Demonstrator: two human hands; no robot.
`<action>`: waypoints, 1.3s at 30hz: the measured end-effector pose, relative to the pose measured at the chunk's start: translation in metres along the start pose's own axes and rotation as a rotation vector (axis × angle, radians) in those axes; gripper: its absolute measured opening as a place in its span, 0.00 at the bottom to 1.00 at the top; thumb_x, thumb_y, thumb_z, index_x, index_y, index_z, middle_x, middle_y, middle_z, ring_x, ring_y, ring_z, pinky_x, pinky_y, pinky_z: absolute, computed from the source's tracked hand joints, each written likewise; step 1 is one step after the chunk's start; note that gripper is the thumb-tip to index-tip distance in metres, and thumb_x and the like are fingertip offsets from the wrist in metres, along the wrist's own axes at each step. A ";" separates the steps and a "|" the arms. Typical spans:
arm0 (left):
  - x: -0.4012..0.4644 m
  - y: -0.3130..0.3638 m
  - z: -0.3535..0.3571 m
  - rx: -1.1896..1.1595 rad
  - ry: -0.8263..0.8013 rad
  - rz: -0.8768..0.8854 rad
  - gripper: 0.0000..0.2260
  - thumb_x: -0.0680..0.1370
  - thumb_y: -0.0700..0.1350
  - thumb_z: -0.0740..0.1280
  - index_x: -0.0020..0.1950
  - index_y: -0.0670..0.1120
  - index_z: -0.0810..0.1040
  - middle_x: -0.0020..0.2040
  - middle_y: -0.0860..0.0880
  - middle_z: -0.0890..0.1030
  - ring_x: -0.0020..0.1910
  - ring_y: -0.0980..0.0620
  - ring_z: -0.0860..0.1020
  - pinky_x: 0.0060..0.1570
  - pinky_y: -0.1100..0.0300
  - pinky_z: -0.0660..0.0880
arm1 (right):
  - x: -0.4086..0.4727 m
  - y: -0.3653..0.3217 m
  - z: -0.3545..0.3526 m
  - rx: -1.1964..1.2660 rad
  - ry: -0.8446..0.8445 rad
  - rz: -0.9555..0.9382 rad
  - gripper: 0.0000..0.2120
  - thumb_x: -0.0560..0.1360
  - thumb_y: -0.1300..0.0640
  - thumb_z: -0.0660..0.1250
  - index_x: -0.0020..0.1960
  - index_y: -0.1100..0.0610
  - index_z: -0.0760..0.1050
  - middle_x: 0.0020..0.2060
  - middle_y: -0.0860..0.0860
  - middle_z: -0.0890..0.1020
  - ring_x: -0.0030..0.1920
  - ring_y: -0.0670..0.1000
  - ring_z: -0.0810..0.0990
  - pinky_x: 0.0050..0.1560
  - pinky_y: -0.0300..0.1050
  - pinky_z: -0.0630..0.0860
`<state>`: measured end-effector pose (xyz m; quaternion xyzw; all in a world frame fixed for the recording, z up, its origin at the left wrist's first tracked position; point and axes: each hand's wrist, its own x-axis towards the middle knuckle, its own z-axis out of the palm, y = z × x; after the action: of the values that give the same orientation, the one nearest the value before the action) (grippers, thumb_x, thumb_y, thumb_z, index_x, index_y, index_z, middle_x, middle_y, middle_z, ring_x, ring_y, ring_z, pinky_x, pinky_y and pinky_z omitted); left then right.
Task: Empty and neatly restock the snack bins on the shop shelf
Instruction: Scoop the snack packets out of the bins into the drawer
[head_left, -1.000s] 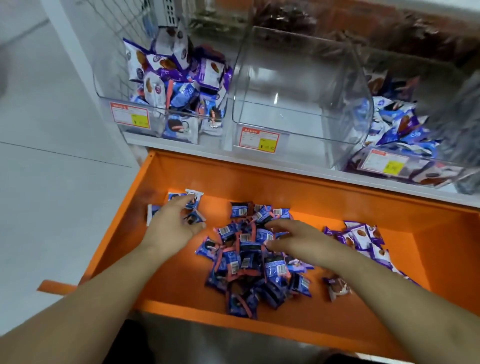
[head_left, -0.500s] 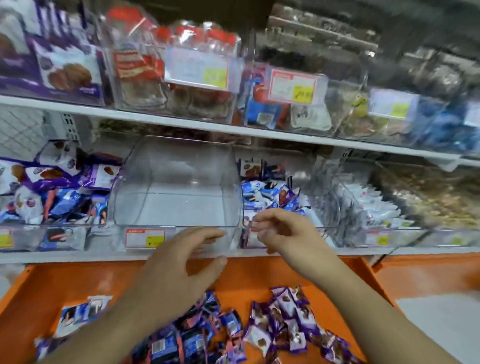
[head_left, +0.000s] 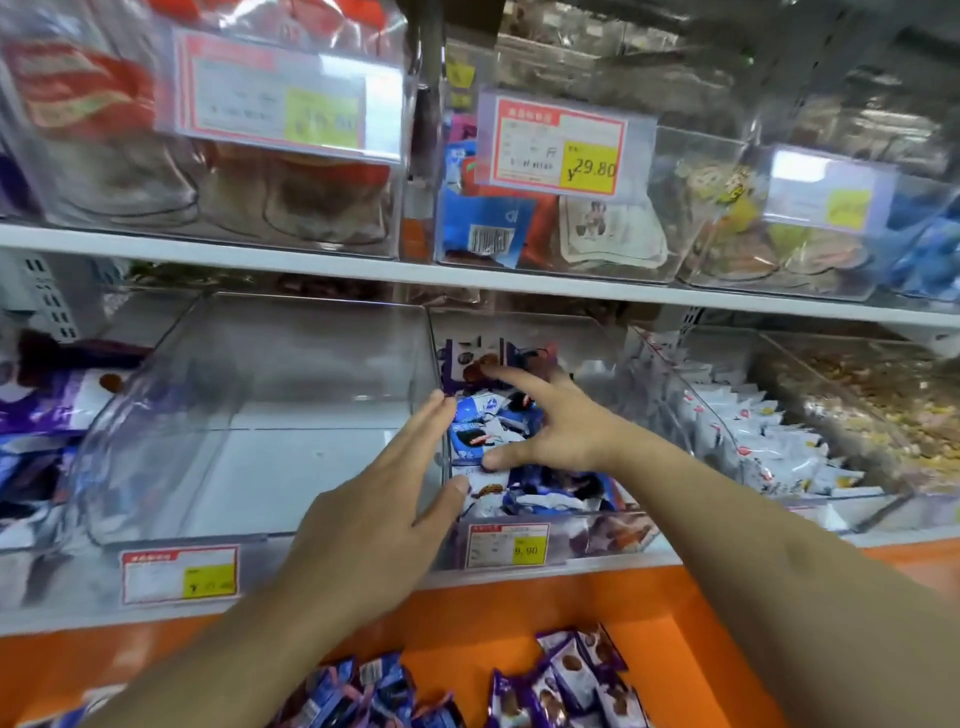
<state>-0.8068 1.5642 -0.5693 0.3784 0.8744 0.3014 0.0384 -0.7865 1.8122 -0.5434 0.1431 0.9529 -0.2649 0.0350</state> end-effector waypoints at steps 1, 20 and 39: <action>0.000 -0.001 0.000 -0.010 0.001 -0.004 0.30 0.82 0.68 0.51 0.77 0.74 0.34 0.74 0.80 0.34 0.62 0.60 0.80 0.48 0.62 0.75 | 0.010 0.001 0.002 -0.006 -0.050 -0.020 0.52 0.60 0.30 0.82 0.75 0.23 0.56 0.81 0.49 0.58 0.81 0.55 0.60 0.80 0.57 0.63; -0.008 -0.015 -0.014 -0.140 -0.024 0.051 0.33 0.83 0.65 0.59 0.81 0.70 0.42 0.80 0.73 0.42 0.79 0.66 0.51 0.79 0.53 0.59 | -0.084 -0.026 -0.026 0.219 0.346 -0.186 0.33 0.69 0.61 0.82 0.67 0.40 0.75 0.56 0.40 0.83 0.52 0.41 0.84 0.51 0.43 0.84; -0.221 -0.151 -0.165 0.018 0.031 -0.241 0.30 0.79 0.67 0.60 0.79 0.58 0.68 0.77 0.57 0.71 0.75 0.52 0.71 0.74 0.57 0.64 | -0.129 -0.219 0.365 0.215 -0.461 -0.288 0.38 0.67 0.52 0.82 0.75 0.46 0.72 0.59 0.45 0.79 0.53 0.41 0.80 0.52 0.34 0.77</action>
<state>-0.7947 1.2508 -0.5542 0.2660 0.9167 0.2927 0.0576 -0.7302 1.4126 -0.7293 -0.0547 0.8967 -0.3923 0.1975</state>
